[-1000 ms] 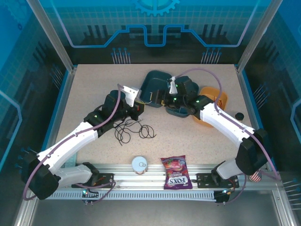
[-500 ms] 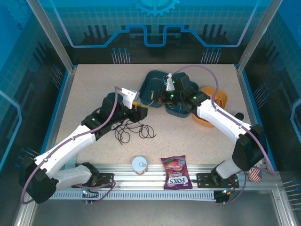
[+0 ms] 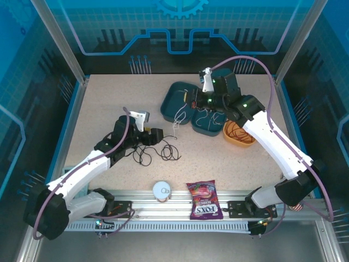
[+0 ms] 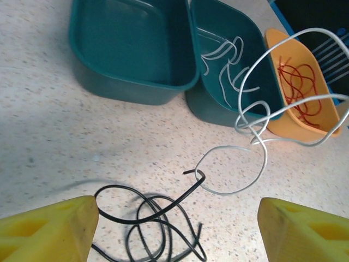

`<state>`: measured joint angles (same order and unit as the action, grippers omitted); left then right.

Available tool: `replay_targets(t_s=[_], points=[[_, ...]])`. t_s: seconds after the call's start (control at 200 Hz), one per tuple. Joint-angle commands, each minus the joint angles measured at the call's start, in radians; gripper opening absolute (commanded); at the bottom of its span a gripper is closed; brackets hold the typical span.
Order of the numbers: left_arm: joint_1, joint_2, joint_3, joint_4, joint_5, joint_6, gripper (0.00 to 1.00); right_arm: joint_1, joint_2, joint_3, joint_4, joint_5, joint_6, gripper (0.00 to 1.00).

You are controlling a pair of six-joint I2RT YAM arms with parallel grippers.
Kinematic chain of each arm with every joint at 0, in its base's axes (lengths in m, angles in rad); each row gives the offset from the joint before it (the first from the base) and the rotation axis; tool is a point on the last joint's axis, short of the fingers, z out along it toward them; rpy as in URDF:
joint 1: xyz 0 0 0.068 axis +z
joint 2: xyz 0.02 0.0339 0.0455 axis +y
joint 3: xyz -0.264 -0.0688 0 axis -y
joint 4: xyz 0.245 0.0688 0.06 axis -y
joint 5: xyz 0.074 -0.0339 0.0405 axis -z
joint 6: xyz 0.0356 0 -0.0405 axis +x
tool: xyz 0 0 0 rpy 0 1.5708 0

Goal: Untangle the cables

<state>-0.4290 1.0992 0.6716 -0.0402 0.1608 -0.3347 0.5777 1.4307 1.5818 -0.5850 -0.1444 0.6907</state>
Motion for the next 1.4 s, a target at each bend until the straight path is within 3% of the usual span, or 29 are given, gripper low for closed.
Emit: replay_targets(t_s=[0.0, 0.255, 0.65, 0.705, 0.821, 1.066, 1.311, 1.396], points=[[0.001, 0.041, -0.031, 0.138, 0.105, -0.007, 0.77, 0.020, 0.003, 0.070, -0.109, 0.062, -0.049, 0.00], [-0.011, 0.141, -0.055, 0.358, 0.196, -0.065, 0.73, 0.044, 0.027, 0.129, -0.132, 0.069, -0.065, 0.00], [-0.059, 0.324, -0.005, 0.450, 0.145, -0.070, 0.73, 0.076, 0.049, 0.210, -0.165, 0.074, -0.071, 0.00], [-0.066, 0.346, 0.009, 0.451, 0.131, -0.073, 0.69, 0.079, 0.052, 0.227, -0.178, 0.080, -0.075, 0.00], [-0.068, 0.382, 0.025, 0.423, 0.086, -0.102, 0.50, 0.085, 0.055, 0.275, -0.224, 0.113, -0.094, 0.00], [-0.067, 0.389, 0.000, 0.373, 0.038, -0.125, 0.33, 0.088, 0.036, 0.397, -0.343, 0.238, -0.151, 0.00], [-0.064, 0.393, -0.017, 0.332, 0.014, -0.126, 0.33, 0.088, 0.037, 0.523, -0.421, 0.308, -0.199, 0.00], [-0.064, 0.383, -0.023, 0.324, 0.035, -0.128, 0.45, 0.088, 0.037, 0.541, -0.431, 0.319, -0.209, 0.00]])
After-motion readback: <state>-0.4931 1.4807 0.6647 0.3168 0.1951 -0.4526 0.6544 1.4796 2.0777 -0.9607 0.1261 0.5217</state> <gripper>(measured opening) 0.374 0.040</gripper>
